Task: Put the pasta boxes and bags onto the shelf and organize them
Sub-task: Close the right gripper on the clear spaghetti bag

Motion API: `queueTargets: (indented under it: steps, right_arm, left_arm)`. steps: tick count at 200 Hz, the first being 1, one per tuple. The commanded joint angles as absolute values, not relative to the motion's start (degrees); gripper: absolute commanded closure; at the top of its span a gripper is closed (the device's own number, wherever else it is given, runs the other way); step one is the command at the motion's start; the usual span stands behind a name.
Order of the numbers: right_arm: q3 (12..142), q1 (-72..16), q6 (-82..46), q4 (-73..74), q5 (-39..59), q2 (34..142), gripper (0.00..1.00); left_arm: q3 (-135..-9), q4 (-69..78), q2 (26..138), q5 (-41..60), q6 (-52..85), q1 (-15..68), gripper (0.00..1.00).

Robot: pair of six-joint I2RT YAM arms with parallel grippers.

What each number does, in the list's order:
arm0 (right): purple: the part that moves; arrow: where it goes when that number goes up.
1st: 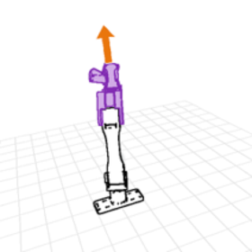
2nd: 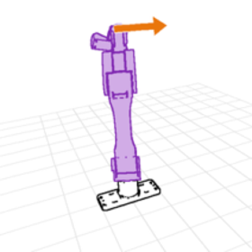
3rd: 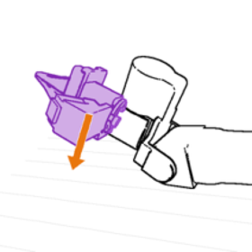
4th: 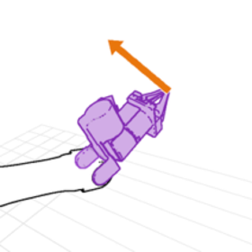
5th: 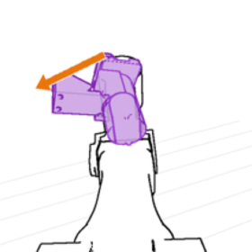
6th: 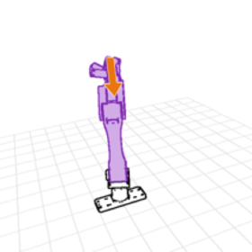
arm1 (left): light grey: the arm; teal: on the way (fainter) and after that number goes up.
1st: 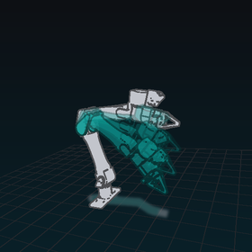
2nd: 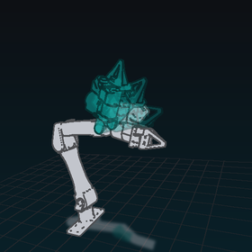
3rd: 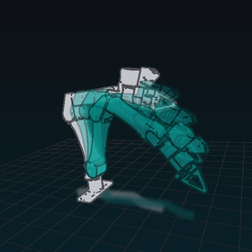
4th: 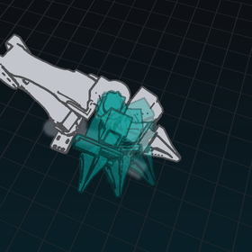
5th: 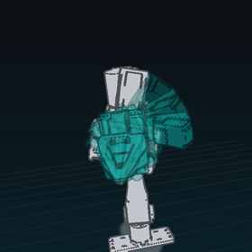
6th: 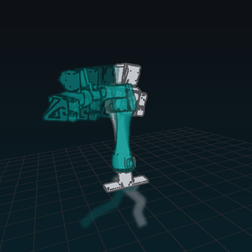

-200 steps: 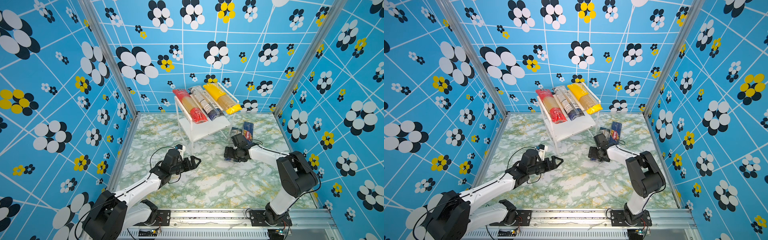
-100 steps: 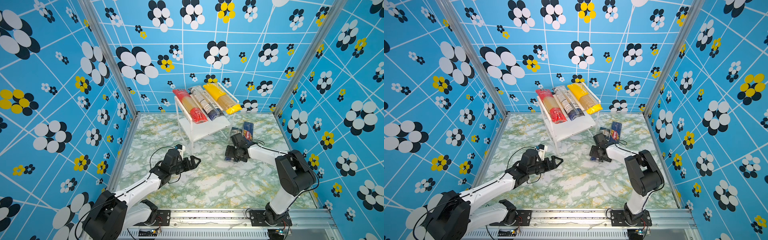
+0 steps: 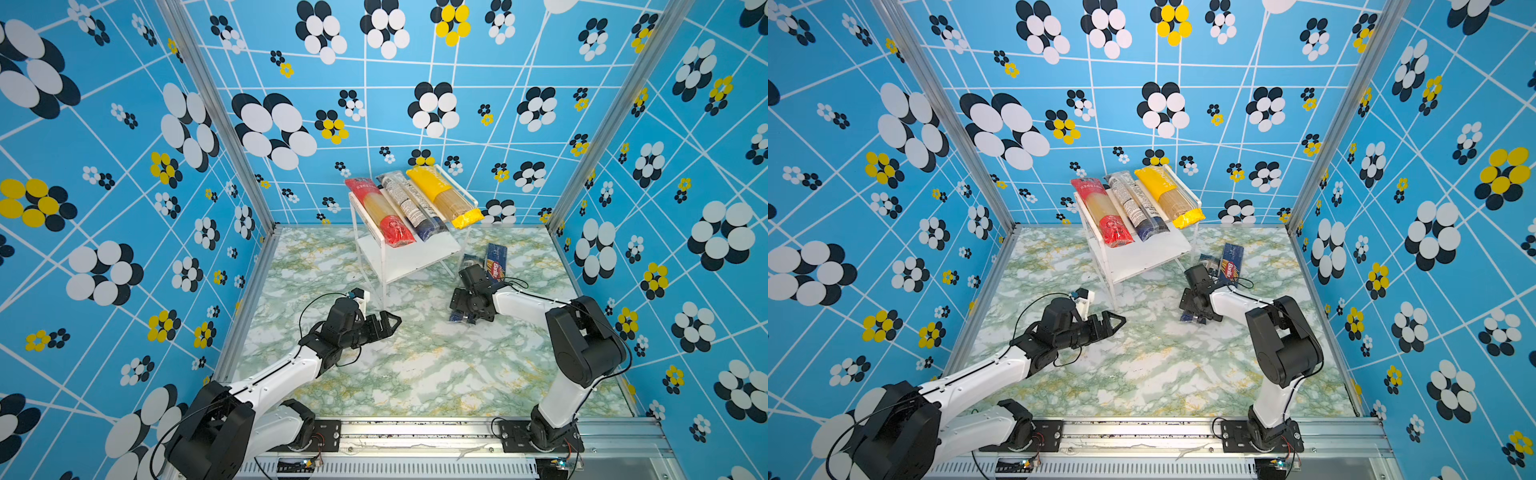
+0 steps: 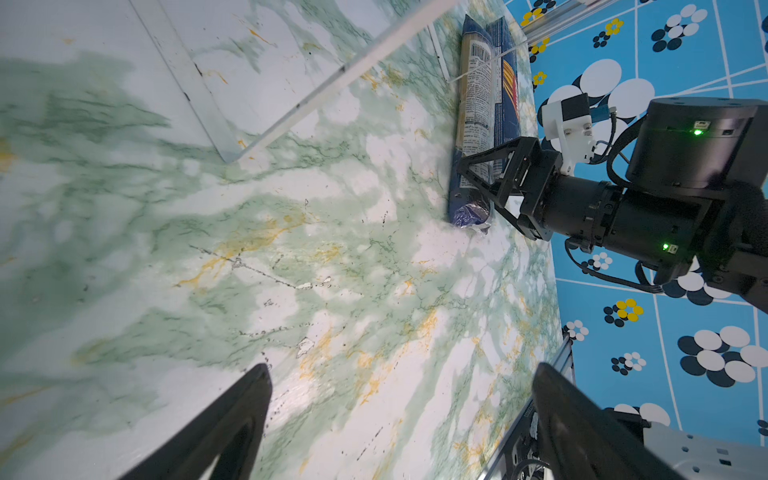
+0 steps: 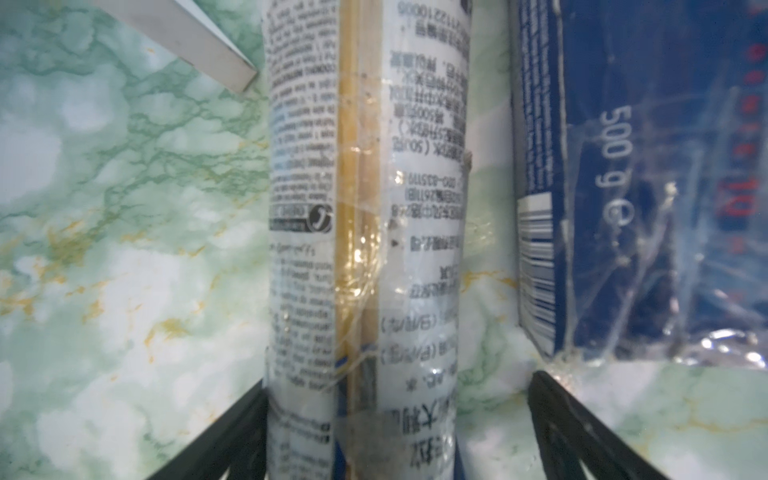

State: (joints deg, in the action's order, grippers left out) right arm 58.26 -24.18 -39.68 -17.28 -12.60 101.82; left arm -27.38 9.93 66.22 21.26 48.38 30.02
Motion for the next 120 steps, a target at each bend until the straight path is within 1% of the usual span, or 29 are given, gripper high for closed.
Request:
queueTargets:
  steps: [1, 22, 69, 120]
  right_arm:
    - [59.06, -24.67, -41.37, -17.79, -15.64, 104.18, 0.06]
    - [59.41, -25.07, -41.48, -17.78, -16.01, 104.83, 0.11]
    - [59.07, -25.13, -41.44, -17.56, -16.17, 105.30, 0.17]
    - [58.80, -25.14, -40.73, -17.39, -16.17, 105.44, 0.27]
  left_arm:
    - [-26.14, 11.12, 66.27, 21.88, 47.94, 29.53, 0.01]
    - [-26.10, 11.09, 66.27, 21.97, 47.81, 29.53, 0.01]
    - [-25.49, 10.45, 65.09, 21.53, 47.81, 29.36, 0.01]
    - [-25.18, 9.75, 63.99, 21.35, 47.73, 29.09, 0.01]
